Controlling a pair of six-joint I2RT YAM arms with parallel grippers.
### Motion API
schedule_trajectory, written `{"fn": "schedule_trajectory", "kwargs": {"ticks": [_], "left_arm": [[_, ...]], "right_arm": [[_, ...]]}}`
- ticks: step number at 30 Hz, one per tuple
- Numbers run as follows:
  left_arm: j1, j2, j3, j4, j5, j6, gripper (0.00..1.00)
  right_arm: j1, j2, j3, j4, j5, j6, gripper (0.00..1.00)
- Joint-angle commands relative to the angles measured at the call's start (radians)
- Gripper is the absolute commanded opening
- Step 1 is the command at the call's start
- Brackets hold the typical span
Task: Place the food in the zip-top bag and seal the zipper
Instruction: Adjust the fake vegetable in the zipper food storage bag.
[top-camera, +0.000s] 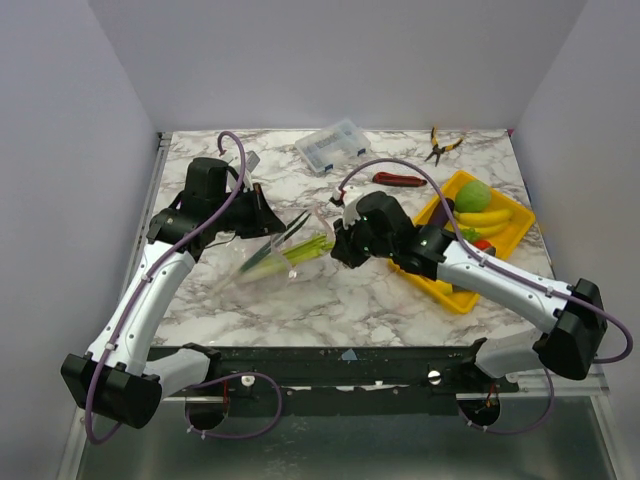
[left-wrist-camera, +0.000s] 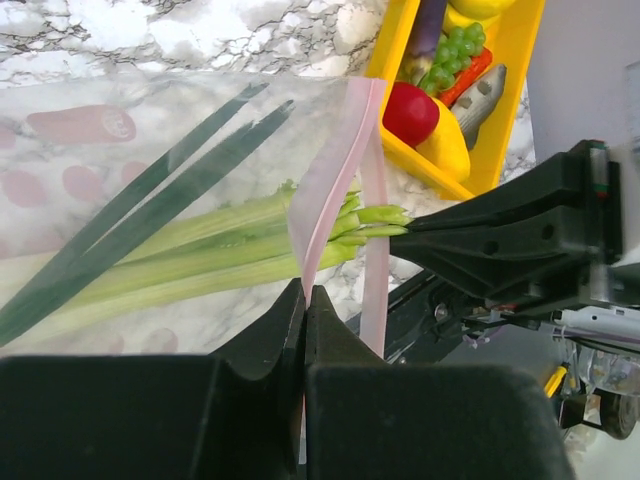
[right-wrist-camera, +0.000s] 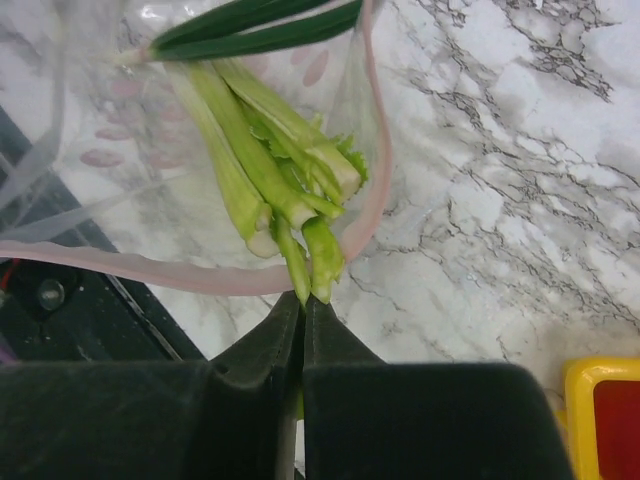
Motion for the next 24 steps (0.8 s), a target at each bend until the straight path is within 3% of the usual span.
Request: {"fn": "schedule_trajectory", "kwargs": {"ticks": [1, 8, 11, 18, 24], "left_arm": [[0.0, -0.024, -0.006, -0.003, 0.019, 0.023, 0.0], [0.0, -0.028, -0.014, -0.001, 0.017, 0.024, 0.0], [0.0, -0.027, -0.016, 0.004, 0.018, 0.022, 0.0], [0.0, -0.043, -0.01, -0.003, 0.02, 0.021, 0.0], [0.0, -0.043, -0.005, -0.008, 0.021, 0.025, 0.0]], "right_arm": [[0.004, -0.017, 0.108, -0.095, -0.02, 0.063, 0.03], [0.02, -0.011, 0.215, -0.181, -0.063, 0.124, 0.02], [0.028, -0.003, 0.249, -0.201, -0.113, 0.127, 0.16], [0.029, -0.019, 0.174, -0.168, -0.049, 0.131, 0.34], [0.039, -0.039, 0.094, -0.157, -0.027, 0.129, 0.41]]}}
